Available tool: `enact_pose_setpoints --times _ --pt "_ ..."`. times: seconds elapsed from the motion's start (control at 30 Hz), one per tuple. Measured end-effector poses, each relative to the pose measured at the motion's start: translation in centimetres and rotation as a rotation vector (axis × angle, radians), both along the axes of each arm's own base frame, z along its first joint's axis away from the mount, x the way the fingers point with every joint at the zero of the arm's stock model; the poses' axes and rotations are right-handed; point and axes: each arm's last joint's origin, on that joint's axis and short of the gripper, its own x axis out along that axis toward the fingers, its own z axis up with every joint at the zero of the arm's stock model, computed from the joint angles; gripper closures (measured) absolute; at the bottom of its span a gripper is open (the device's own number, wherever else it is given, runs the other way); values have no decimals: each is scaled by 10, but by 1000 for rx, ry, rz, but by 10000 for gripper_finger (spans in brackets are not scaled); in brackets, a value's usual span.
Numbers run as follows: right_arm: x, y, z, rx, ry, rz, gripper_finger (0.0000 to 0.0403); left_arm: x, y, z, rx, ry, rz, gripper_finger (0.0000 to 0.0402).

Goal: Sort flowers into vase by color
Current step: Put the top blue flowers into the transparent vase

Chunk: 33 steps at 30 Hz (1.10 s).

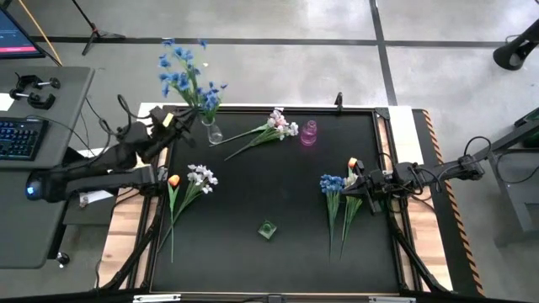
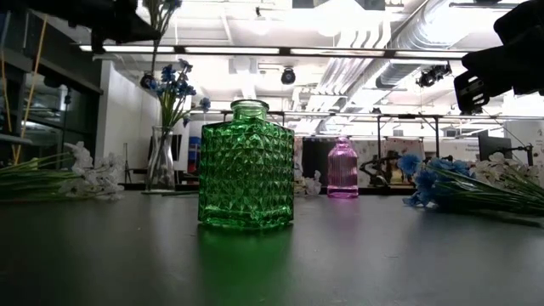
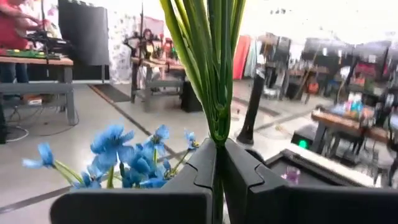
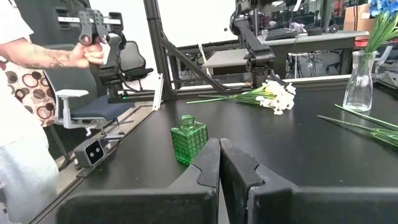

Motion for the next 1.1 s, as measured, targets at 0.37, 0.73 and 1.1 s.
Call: enact_pose_setpoints --times 0.37,0.73,1.1 --pt "0 0 0 0 0 0 402 -2 10 -32 88 -93 177 401" --pt "0 0 0 0 0 0 402 5 29 -42 68 -23 213 401" --pt "0 0 0 0 0 0 402 13 48 -50 58 24 245 401"
